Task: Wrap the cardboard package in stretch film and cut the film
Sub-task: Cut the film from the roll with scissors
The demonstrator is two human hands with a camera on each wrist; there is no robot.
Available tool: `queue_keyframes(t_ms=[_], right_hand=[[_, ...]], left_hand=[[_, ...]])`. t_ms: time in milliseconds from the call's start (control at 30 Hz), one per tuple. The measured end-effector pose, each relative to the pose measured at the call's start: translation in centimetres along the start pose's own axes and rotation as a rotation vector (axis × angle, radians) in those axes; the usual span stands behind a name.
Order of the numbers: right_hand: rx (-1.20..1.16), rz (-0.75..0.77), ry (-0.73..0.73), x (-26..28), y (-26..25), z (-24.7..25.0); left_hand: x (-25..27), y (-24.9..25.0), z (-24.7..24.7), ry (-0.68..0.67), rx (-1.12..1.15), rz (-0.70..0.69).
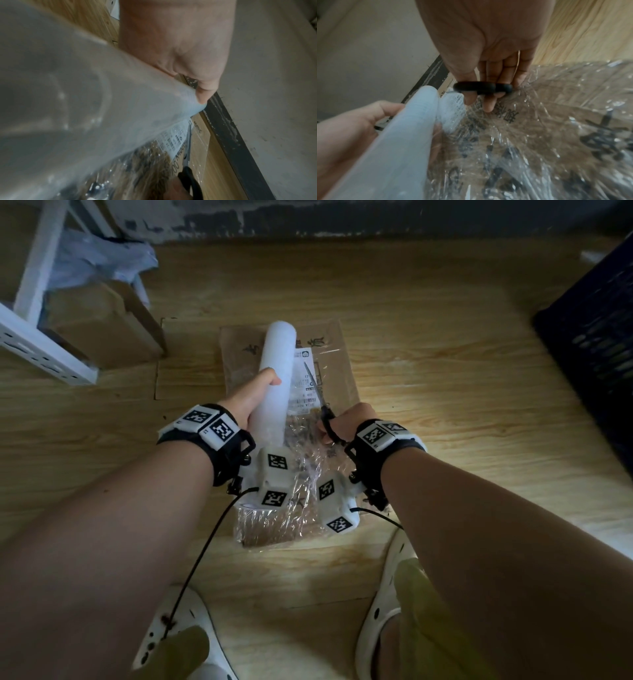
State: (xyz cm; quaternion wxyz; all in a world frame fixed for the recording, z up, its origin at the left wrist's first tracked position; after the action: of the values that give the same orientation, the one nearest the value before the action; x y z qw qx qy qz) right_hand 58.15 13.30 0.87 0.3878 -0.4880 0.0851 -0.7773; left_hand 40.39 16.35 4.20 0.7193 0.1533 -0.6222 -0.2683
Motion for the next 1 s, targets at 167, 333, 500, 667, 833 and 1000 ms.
queue_keyframes(t_ms=[167,333,500,667,833,1000], right_hand=[[0.064,0.030,0.006,0.2,-0.2,-0.1],[0.182,0.055,0.056,0.4,-0.3,-0.2],[0.180,0.055,0.054,0.7,-0.4,0.1],[-0.055,-0.032,-0.054,1.6,-1.3,0.1],[0.130,0.076,-0.024,2.1,-1.4,0.9],[0.166,0.025,0.143,2.0,-1.1,0.2]], left_hand=[[0.0,-0.5,0.7,-0.074,0.125,0.013],[-0.1,-0.6,0.5,-0.155,0.151,-0.002],[-0.7,-0.4,0.5,-0.217,0.171,0.027],[-0.3,0.1,-0.9,-0.218,0.163,0.053],[0.2,1.1,-2.1,-0.164,0.256,0.086],[0.7,0.6,-2.7,-0.189,0.241,0.093]])
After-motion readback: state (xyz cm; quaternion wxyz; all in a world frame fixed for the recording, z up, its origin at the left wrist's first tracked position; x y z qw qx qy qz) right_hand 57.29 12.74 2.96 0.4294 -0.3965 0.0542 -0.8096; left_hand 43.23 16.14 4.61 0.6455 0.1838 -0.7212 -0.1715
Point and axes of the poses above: each hand's wrist, its own x-axis away from the middle knuckle, its own z-axis out of the back of the hand, y = z × x, the point moved 3 cm from there along -x, towards the middle knuckle, and after that the axes turned 2 degrees about z, right-handed, at the moved point
